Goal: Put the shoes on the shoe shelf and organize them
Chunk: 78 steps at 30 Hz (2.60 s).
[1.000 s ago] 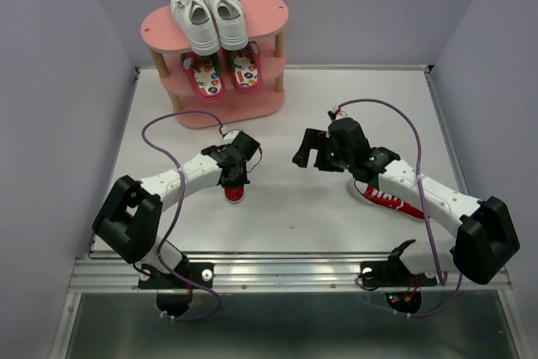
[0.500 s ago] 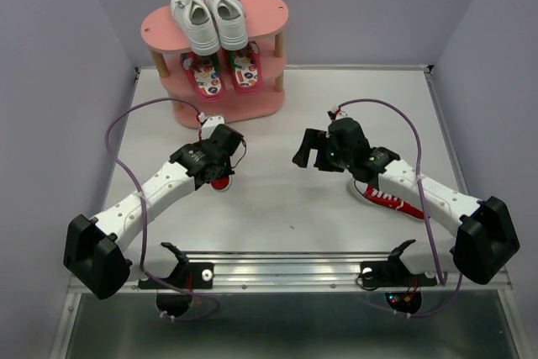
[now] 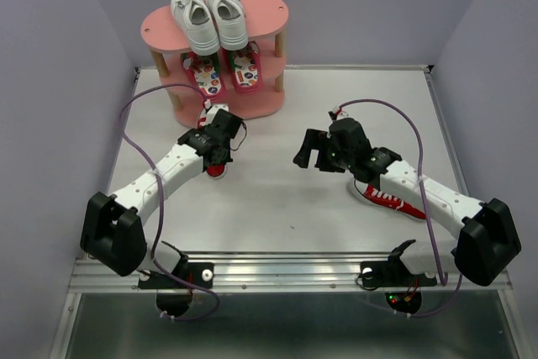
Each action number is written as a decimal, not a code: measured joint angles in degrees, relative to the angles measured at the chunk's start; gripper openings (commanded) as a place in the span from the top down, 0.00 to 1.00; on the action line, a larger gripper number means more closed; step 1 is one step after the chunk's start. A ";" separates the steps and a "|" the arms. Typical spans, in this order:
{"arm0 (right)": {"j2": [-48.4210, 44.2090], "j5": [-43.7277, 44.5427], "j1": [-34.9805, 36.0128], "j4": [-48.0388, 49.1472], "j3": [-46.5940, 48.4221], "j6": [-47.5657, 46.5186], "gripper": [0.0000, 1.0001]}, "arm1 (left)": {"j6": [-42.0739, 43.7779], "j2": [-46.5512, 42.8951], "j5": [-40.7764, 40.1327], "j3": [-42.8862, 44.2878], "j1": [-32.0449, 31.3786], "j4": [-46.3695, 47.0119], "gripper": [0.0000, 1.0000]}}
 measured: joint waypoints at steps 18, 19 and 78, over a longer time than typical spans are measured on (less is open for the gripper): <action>-1.77 0.63 0.00 -1.75 0.00 0.09 0.00 | 10.73 13.18 2.60 9.18 6.32 10.36 1.00; -1.77 0.63 0.00 -1.77 0.00 0.09 0.00 | 10.91 13.40 2.64 9.18 6.43 10.51 1.00; -0.17 0.63 0.00 -4.59 2.69 1.03 0.00 | 13.14 30.05 0.44 20.61 9.11 23.91 1.00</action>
